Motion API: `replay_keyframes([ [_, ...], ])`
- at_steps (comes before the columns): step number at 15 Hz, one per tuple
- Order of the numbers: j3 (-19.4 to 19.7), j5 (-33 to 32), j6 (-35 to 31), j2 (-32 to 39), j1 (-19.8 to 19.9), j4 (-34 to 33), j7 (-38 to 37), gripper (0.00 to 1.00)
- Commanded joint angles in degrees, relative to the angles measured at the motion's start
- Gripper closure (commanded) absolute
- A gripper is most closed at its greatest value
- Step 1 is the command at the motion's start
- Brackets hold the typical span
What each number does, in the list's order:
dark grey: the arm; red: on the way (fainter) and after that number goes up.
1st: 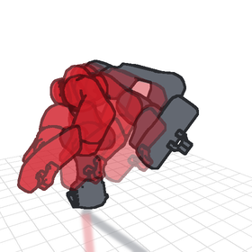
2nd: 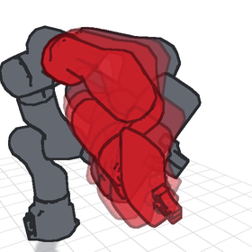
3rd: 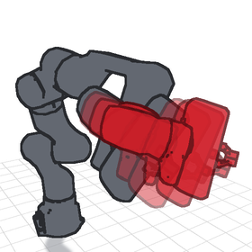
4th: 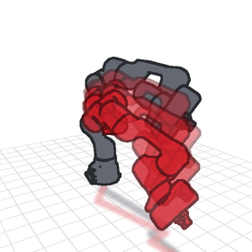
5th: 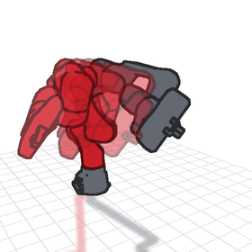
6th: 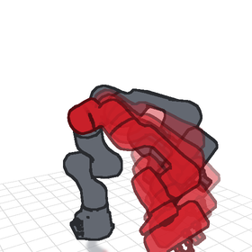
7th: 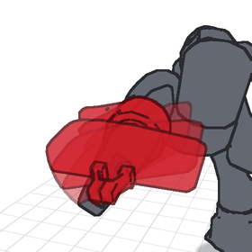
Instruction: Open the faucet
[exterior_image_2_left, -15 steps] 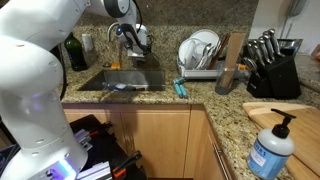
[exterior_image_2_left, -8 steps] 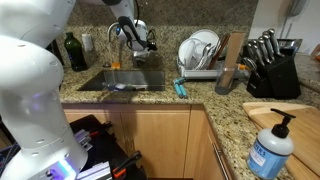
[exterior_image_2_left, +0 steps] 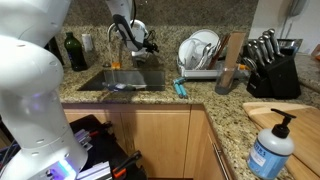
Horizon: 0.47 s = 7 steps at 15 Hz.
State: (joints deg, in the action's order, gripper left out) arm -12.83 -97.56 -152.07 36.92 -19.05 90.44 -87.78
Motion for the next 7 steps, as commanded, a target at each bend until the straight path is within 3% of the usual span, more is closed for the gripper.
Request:
replay_keyframes([
  [1, -1.3, 12.9, 5.9, -8.6, 1.4, 13.3, 9.2, 0.16],
  [3, -1.7, 21.3, 9.4, -11.6, 1.0, 17.5, 14.9, 0.01],
  [4, -2.1, 25.3, 10.0, -12.8, 1.1, 19.1, 17.6, 0.0],
  [5, 0.1, 20.5, 7.5, -7.6, -0.7, 12.6, 13.5, 0.1],
  [6, -0.2, 23.2, 8.4, -9.2, -0.7, 14.5, 15.4, 0.02],
  [7, -0.4, 24.1, 8.8, -10.4, -0.7, 15.8, 15.9, 0.0],
])
